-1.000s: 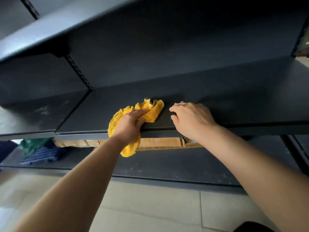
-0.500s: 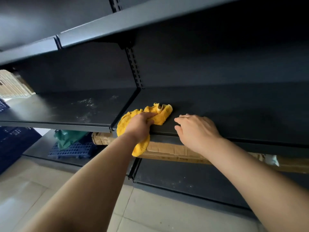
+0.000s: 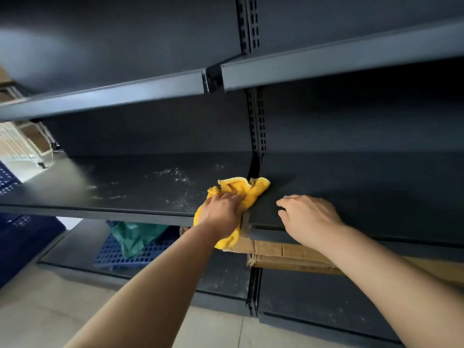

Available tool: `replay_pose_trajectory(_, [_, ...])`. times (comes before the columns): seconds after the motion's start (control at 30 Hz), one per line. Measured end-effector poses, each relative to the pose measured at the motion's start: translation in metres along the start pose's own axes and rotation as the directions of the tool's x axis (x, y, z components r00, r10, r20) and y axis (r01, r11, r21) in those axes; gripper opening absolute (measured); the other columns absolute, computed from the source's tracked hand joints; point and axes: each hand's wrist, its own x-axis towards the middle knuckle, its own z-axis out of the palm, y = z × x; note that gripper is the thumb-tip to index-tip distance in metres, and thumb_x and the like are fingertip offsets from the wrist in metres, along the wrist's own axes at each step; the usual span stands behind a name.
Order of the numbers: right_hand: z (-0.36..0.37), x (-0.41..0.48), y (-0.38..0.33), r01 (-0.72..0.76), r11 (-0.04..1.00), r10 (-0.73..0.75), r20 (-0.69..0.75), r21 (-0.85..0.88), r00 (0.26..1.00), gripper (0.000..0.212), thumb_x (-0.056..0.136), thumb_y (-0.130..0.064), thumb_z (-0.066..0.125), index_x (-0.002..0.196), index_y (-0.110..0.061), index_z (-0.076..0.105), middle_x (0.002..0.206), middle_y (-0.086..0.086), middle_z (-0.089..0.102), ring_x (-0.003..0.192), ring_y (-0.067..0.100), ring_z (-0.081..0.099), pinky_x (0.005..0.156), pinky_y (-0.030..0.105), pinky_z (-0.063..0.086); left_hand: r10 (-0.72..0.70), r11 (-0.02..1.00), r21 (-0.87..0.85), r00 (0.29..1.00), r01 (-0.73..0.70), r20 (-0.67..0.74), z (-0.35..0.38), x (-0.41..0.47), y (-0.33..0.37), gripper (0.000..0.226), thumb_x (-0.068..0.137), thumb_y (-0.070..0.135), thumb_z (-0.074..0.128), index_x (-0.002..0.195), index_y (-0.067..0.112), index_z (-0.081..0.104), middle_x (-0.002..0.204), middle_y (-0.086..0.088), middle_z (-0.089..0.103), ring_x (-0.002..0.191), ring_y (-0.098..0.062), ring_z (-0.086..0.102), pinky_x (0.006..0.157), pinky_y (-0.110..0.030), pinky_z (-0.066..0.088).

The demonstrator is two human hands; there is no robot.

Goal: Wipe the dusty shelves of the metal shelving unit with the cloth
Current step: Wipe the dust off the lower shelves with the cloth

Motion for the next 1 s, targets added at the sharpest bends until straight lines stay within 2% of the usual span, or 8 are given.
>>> replay_pose_trajectory(0.1, [-0.001,0.025,-0.013,0.029,0.999,-0.029,-0.029,-0.020,0.999,0.031,0.099,-0.025,0.038,0.123,-0.024,0.058,0.129,-0.003,0.059,0.115,0.021,0.057,0.091,0.036,0.047,-0.099,0.995,-0.038,0.991,0.096,-0.088,0.000,0.019,-0.025,0.045,0.103,0.033,0.028,0.147,0.033,0.034,0.153,-0.001,0.037,0.142,-0.025,0.027,0.118,-0.041,0.016])
replay_pose_trajectory(0.23, [0.002,0.055,-0.021,0.054,0.998,-0.054,-0.013,-0.029,0.998,0.031,0.097,-0.019,0.041,0.122,-0.024,0.058,0.125,-0.003,0.060,0.111,0.022,0.058,0.086,0.036,0.049,-0.227,0.972,-0.078,0.971,0.221,-0.079,-0.001,0.045,-0.060,0.046,0.103,0.036,0.026,0.149,0.032,0.030,0.157,0.000,0.029,0.147,-0.022,0.019,0.120,-0.042,0.011])
replay_pose_trajectory(0.63, [0.018,0.132,-0.065,0.276,0.960,-0.278,0.146,0.034,0.949,0.034,0.098,-0.025,0.045,0.129,-0.018,0.055,0.135,0.002,0.053,0.128,0.023,0.047,0.104,0.041,0.041,-0.361,0.932,-0.075,0.926,0.354,-0.111,-0.009,0.099,-0.124,0.049,0.103,0.037,0.022,0.151,0.029,0.028,0.158,0.001,0.026,0.148,-0.020,0.014,0.121,-0.043,0.005])
replay_pose_trajectory(0.73, [0.021,0.147,-0.073,0.266,0.964,-0.267,0.155,0.031,0.951,0.034,0.098,-0.026,0.044,0.129,-0.018,0.055,0.135,0.003,0.053,0.127,0.024,0.047,0.103,0.041,0.042,-0.332,0.941,-0.097,0.937,0.323,-0.109,-0.009,0.101,-0.130,0.050,0.103,0.040,0.020,0.151,0.028,0.029,0.158,0.002,0.027,0.148,-0.021,0.015,0.121,-0.044,0.006])
replay_pose_trajectory(0.8, [0.023,0.153,-0.081,0.240,0.970,-0.243,0.146,0.036,0.959,0.032,0.097,-0.026,0.044,0.125,-0.018,0.058,0.129,0.003,0.057,0.120,0.025,0.053,0.098,0.039,0.046,-0.312,0.949,-0.086,0.944,0.304,-0.103,-0.012,0.102,-0.132,0.050,0.103,0.042,0.020,0.151,0.030,0.027,0.158,0.002,0.026,0.148,-0.021,0.015,0.120,-0.044,0.006])
replay_pose_trajectory(0.87, [0.026,0.157,-0.087,0.205,0.978,-0.207,0.148,0.028,0.967,0.031,0.096,-0.027,0.045,0.121,-0.020,0.061,0.125,0.002,0.060,0.115,0.025,0.056,0.094,0.039,0.049,-0.254,0.966,-0.066,0.965,0.249,-0.072,-0.014,0.102,-0.136,0.049,0.102,0.045,0.020,0.151,0.039,0.021,0.159,0.004,0.025,0.147,-0.024,0.015,0.119,-0.048,0.006])
replay_pose_trajectory(0.93, [0.028,0.158,-0.089,0.167,0.986,-0.169,0.157,0.031,0.973,0.030,0.095,-0.029,0.046,0.120,-0.023,0.062,0.127,0.001,0.060,0.117,0.024,0.056,0.094,0.039,0.049,-0.110,0.994,-0.030,0.993,0.109,-0.035,-0.015,0.098,-0.140,0.047,0.101,0.047,0.021,0.148,0.051,0.015,0.159,0.010,0.022,0.147,-0.026,0.013,0.117,-0.054,0.006])
replay_pose_trajectory(1.0, [0.030,0.157,-0.091,0.114,0.992,-0.121,0.156,0.051,0.980,0.032,0.096,-0.032,0.045,0.123,-0.027,0.061,0.133,-0.001,0.057,0.122,0.024,0.053,0.097,0.041,0.047,0.073,0.997,-0.002,0.997,-0.073,0.012,-0.018,0.097,-0.145,0.044,0.102,0.046,0.024,0.145,0.055,0.018,0.159,0.013,0.020,0.148,-0.022,0.011,0.116,-0.057,0.004])
